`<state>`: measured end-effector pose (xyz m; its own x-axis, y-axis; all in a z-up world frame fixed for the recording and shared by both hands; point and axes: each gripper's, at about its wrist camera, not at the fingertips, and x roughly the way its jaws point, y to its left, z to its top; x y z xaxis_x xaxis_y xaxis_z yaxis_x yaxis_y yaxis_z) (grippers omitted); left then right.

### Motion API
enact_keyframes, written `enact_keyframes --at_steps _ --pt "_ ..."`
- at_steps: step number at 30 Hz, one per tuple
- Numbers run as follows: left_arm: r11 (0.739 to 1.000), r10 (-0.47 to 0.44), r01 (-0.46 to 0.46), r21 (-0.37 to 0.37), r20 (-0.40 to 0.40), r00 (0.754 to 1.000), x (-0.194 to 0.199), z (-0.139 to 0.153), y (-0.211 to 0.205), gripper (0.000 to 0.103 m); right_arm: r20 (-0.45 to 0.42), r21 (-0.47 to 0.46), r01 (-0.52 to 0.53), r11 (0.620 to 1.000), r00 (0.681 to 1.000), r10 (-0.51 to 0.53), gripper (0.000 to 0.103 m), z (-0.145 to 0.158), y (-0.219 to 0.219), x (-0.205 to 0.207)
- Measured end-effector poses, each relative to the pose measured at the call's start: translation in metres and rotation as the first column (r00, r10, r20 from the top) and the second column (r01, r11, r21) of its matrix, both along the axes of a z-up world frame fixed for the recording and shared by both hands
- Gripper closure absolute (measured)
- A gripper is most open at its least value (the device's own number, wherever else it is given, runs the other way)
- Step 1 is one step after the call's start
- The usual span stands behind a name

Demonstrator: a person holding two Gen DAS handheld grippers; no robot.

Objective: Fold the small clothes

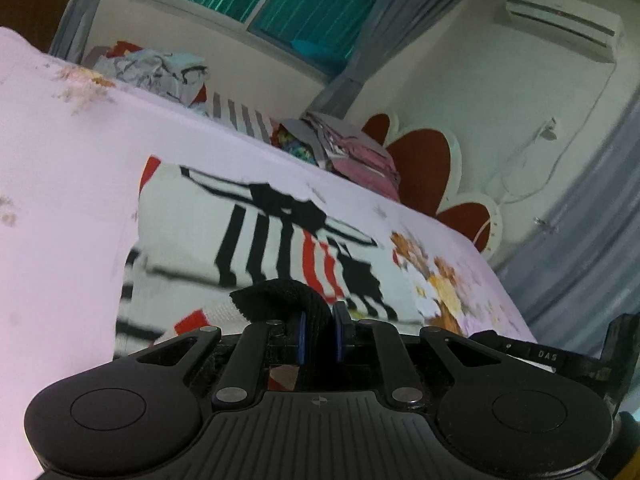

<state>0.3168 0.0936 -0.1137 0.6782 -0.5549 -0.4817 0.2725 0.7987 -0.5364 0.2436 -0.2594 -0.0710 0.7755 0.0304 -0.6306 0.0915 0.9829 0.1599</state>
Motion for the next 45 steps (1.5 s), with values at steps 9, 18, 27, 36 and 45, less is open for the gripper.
enact_keyframes --at_steps 9,18,27,36,45 --pt "0.996 0.086 -0.086 -0.006 0.002 0.996 0.085 -0.004 -0.011 0.090 0.002 0.018 0.015 1.000 1.000 -0.015 0.095 -0.007 -0.023 0.088" --pt "0.986 0.167 -0.166 0.018 -0.058 0.984 0.169 -0.026 -0.030 0.090 -0.062 0.082 0.050 0.995 0.997 -0.045 0.098 -0.030 -0.056 0.172" --pt "0.969 0.249 -0.240 0.065 -0.254 0.935 0.225 -0.074 -0.034 0.090 -0.137 0.165 0.140 0.976 0.984 -0.118 0.088 -0.070 -0.088 0.225" --pt "0.971 0.235 -0.224 0.087 -0.161 0.958 0.219 -0.053 -0.021 0.012 -0.094 0.177 0.107 0.978 0.991 -0.092 0.054 -0.071 -0.103 0.228" --pt "0.976 0.111 -0.078 0.201 -0.158 0.981 0.237 -0.067 -0.039 0.013 -0.140 0.137 0.008 0.991 0.990 0.012 0.054 -0.089 -0.086 0.237"
